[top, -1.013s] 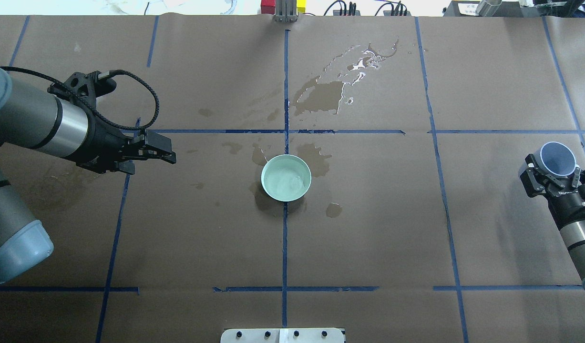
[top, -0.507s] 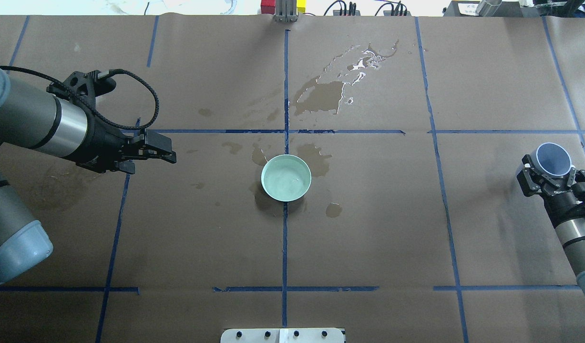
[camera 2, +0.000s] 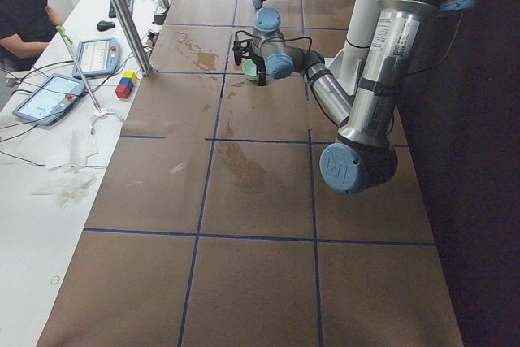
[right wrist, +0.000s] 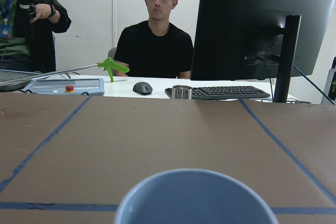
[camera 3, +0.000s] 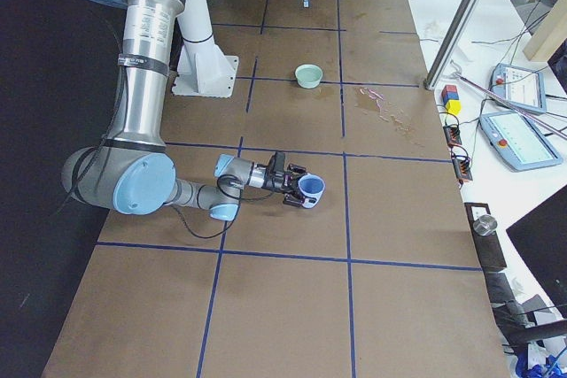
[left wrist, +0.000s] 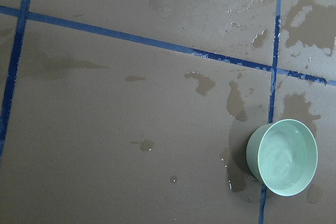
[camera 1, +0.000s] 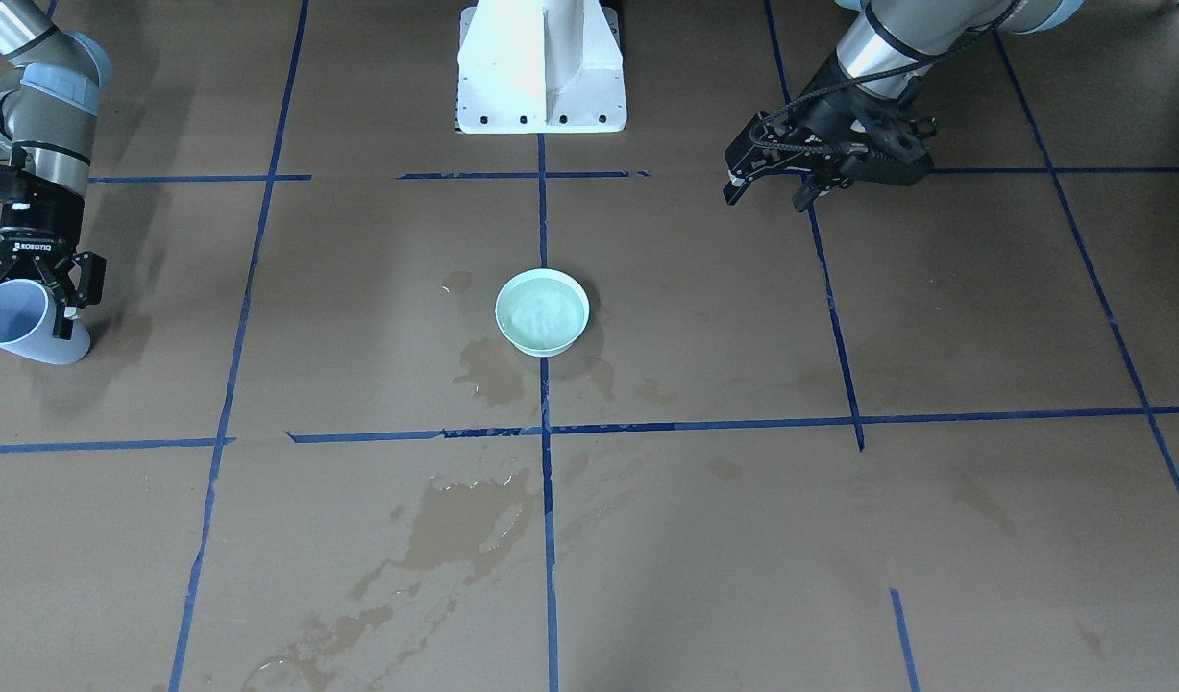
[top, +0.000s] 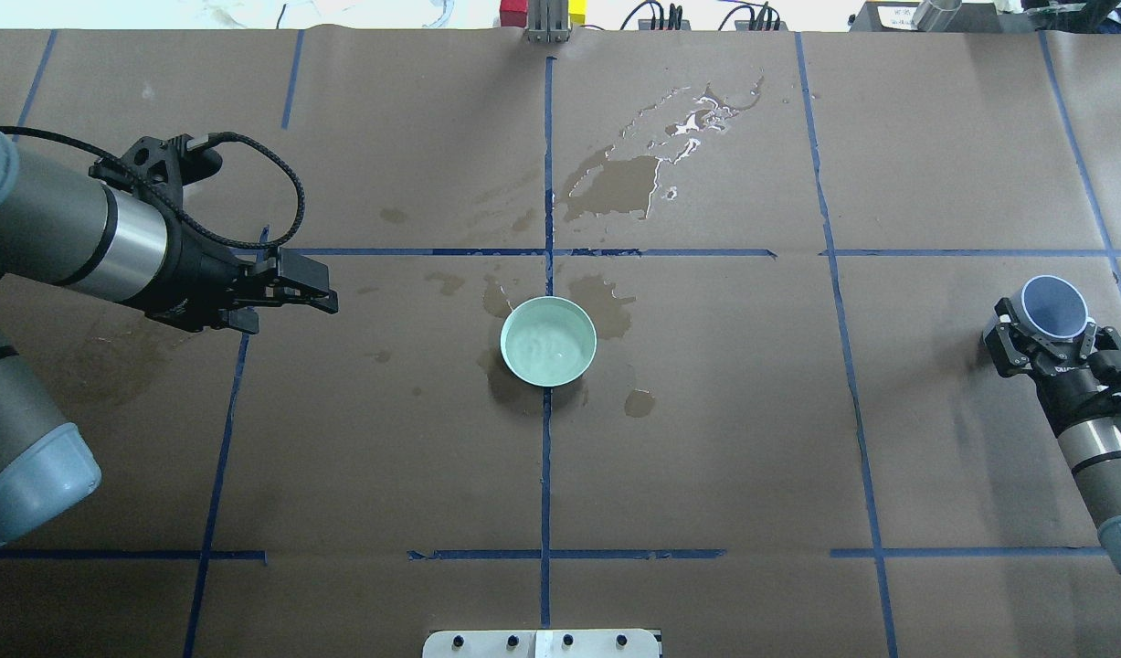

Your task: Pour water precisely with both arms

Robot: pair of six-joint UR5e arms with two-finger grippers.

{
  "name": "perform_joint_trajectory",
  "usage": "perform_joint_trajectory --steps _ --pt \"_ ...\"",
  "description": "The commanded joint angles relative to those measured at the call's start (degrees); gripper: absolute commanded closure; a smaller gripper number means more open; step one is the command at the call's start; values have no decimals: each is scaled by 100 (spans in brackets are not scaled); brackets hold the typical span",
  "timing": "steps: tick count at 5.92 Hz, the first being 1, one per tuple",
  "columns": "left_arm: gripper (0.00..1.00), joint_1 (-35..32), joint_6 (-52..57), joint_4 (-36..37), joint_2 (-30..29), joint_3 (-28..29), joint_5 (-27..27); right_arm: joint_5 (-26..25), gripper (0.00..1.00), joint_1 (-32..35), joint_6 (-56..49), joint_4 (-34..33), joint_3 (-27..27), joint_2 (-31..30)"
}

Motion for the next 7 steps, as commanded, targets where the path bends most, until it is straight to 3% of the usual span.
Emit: perform_joint_trajectory --steps 1,5,7 --pt "0 0 0 0 0 -9 0 3 0 -17 -7 766 -473 7" --pt "0 9 -9 369 -35 -273 18 29 0 9 -296 1182 -450 7" --pt "0 9 -9 369 -9 -308 18 352 0 341 -698 1392 -233 -1"
